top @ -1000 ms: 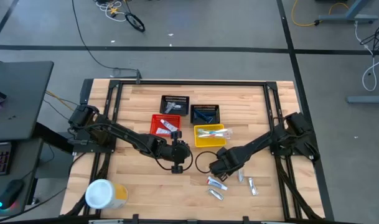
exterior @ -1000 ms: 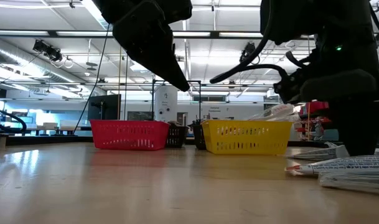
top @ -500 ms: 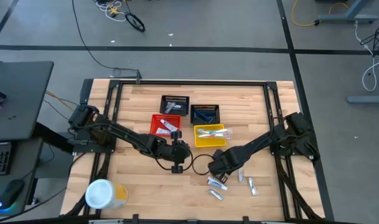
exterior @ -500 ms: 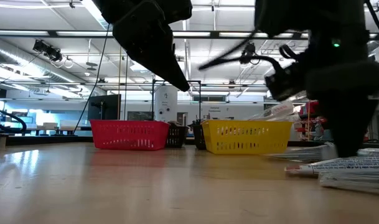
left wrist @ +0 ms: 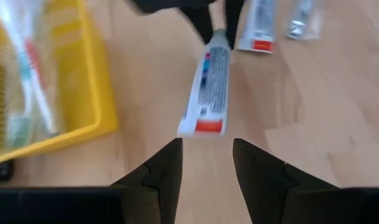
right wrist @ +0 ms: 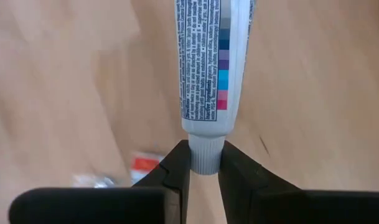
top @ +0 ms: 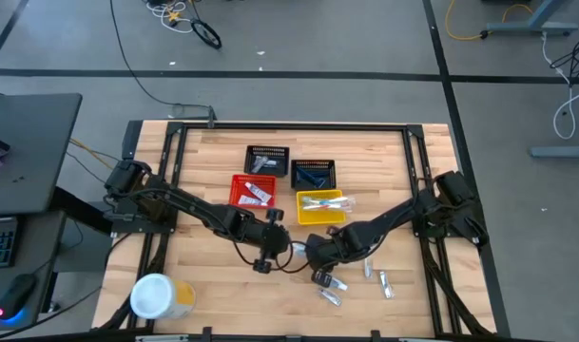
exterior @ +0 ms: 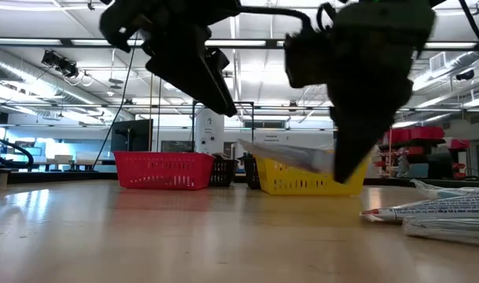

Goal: Pick & Place Travel size toiletries
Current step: Put the white toothpaste into the red bin

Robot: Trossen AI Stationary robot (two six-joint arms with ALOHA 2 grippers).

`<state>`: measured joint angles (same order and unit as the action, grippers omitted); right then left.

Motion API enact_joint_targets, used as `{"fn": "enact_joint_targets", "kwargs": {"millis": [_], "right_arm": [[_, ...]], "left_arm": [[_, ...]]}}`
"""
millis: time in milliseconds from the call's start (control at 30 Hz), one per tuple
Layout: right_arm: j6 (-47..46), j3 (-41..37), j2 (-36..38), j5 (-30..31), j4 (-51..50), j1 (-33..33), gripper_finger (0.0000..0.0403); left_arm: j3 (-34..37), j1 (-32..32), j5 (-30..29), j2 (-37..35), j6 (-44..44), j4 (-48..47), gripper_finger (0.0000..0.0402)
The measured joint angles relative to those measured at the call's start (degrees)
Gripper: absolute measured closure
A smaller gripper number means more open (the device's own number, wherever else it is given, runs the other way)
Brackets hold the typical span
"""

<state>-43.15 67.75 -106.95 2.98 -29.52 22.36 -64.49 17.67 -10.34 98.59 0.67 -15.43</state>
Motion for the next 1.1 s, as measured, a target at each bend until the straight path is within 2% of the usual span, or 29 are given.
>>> {"fn": "enact_joint_targets", "kwargs": {"millis": [133,267,367,533,600,900,1100], "right_arm": [[2.11,0.00,0.00,-0.02,6.50,-1.13,0.0340],[2.27,0.00,0.01,-0.11,8.05,-2.11,0.0340],[2.47,-0.34,0.00,-1.11,8.30,-2.62,0.0340],[4.02,-2.08,0.01,-3.47,14.49,-3.31,0.0340],[4.68,-2.41,-0.01,-5.15,16.14,-3.62,0.0340],[5.14,-2.45,-0.01,-4.74,16.17,-3.77,0.0339],[5.30,-2.45,0.01,-4.35,15.70,-4.21,0.0322]], "left_arm": [[1.06,0.56,0.91,-0.02,5.30,0.19,0.0250],[2.35,1.48,0.51,-0.07,9.32,0.66,0.0252],[3.48,2.15,-1.77,-0.07,10.26,2.76,0.0255],[4.72,2.21,-4.43,-0.07,12.20,6.39,0.0267],[4.74,2.30,-5.75,-0.07,13.08,6.32,0.0275],[4.76,2.36,-7.41,-0.05,13.31,6.39,0.0338],[4.76,2.32,-7.91,-0.02,13.31,6.35,0.0376]]}}
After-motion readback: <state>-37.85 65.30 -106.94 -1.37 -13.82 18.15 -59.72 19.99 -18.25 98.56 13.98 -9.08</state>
